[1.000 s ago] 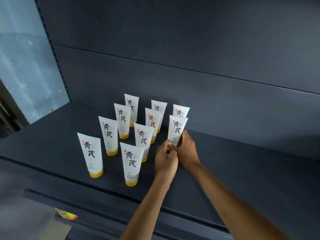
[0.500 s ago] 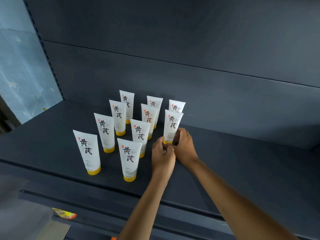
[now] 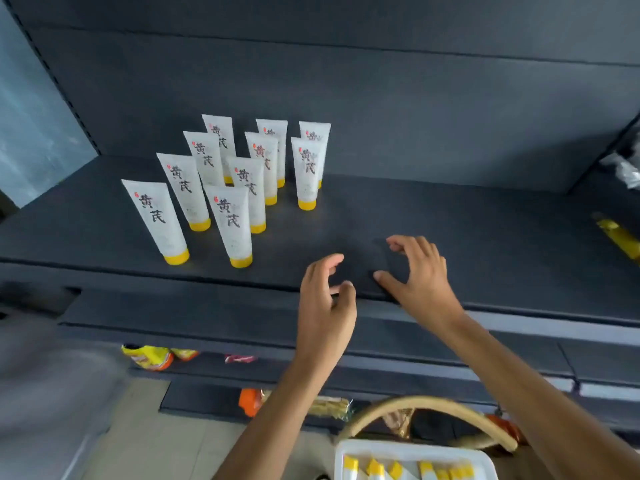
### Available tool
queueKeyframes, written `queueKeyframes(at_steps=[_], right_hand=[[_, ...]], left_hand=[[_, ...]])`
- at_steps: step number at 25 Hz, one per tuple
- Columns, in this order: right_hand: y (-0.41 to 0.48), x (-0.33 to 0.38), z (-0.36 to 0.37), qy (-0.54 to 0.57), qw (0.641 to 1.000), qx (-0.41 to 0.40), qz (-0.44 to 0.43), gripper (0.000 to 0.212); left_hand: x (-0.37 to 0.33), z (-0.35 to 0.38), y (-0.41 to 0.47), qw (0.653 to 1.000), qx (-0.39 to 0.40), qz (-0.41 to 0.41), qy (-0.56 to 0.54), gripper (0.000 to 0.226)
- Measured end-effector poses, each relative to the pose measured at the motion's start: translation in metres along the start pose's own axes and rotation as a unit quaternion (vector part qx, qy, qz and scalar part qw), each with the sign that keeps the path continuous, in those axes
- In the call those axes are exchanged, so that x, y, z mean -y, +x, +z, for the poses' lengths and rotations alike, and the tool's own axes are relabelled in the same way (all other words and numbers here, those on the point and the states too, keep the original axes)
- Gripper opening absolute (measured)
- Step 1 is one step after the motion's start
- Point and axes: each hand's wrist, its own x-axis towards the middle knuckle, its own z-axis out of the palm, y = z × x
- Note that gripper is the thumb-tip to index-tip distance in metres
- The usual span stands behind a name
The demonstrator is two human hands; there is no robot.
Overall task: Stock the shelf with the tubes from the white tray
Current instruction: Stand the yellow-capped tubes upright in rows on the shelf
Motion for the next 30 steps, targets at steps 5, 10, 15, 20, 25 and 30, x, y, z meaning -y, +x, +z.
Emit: queueKeyframes(at_steps=[5, 10, 15, 20, 25, 30], right_hand=[[-0.129, -0.032, -0.049, 0.05, 0.996, -0.065, 0.023, 0.04], [-0.253, -0.099, -0.045, 0.081, 0.989, -0.057, 0.113, 0.04], [-0.355, -0.192, 0.015, 0.02, 0.969, 0.016, 0.246, 0.05], [-0.415, -0.259, 0.081, -0.014, 0.938, 0.104, 0.331, 0.05], [-0.433, -0.306, 0.131, -0.046, 0.925, 0.152, 0.345, 0.048], [-0.443, -0.337, 0.164, -0.045, 0.923, 0.17, 0.342, 0.047]], left_hand=[[0.023, 0.012, -0.105, 0.997, 0.066, 0.01, 0.024, 0.033], [0.098, 0.045, -0.194, 0.98, 0.151, -0.086, 0.093, 0.033], [0.189, 0.086, -0.254, 0.932, 0.221, -0.202, 0.206, 0.045], [0.277, 0.142, -0.278, 0.86, 0.286, -0.279, 0.317, 0.038], [0.368, 0.194, -0.271, 0.8, 0.324, -0.311, 0.399, 0.057], [0.45, 0.226, -0.27, 0.771, 0.296, -0.39, 0.407, 0.078]])
